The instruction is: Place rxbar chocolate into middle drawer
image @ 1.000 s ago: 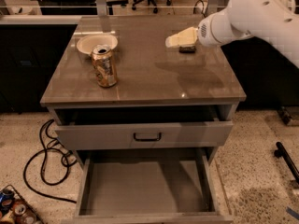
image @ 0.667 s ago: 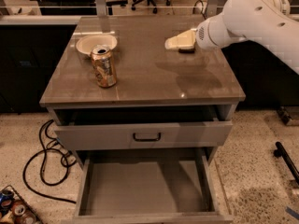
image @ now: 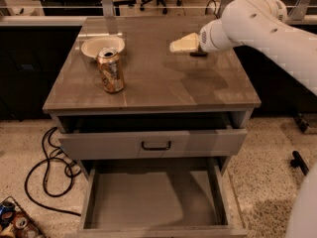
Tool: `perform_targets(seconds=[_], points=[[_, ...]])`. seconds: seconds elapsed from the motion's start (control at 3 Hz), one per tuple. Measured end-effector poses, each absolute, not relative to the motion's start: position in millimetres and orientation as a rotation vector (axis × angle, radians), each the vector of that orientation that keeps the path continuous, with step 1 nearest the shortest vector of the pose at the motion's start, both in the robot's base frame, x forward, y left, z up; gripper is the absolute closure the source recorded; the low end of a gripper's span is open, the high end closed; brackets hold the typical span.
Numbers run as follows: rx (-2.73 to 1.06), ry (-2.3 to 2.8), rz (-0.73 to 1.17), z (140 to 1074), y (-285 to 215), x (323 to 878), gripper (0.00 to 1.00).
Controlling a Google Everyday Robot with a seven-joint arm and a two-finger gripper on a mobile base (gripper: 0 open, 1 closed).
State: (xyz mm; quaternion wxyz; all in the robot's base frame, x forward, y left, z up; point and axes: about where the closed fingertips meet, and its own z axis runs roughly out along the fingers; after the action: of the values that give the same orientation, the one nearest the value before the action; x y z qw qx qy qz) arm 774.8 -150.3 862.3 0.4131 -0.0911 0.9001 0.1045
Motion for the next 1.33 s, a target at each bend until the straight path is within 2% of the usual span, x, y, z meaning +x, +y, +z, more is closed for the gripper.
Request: perform_targets(seconds=[0.67, 1.33], points=[[-0.282, 2.248, 0.161, 833.8, -150.6, 829.6, 0.0], [-0.26, 2.25, 0.122, 818.3, -163.7, 855.1, 0.0]])
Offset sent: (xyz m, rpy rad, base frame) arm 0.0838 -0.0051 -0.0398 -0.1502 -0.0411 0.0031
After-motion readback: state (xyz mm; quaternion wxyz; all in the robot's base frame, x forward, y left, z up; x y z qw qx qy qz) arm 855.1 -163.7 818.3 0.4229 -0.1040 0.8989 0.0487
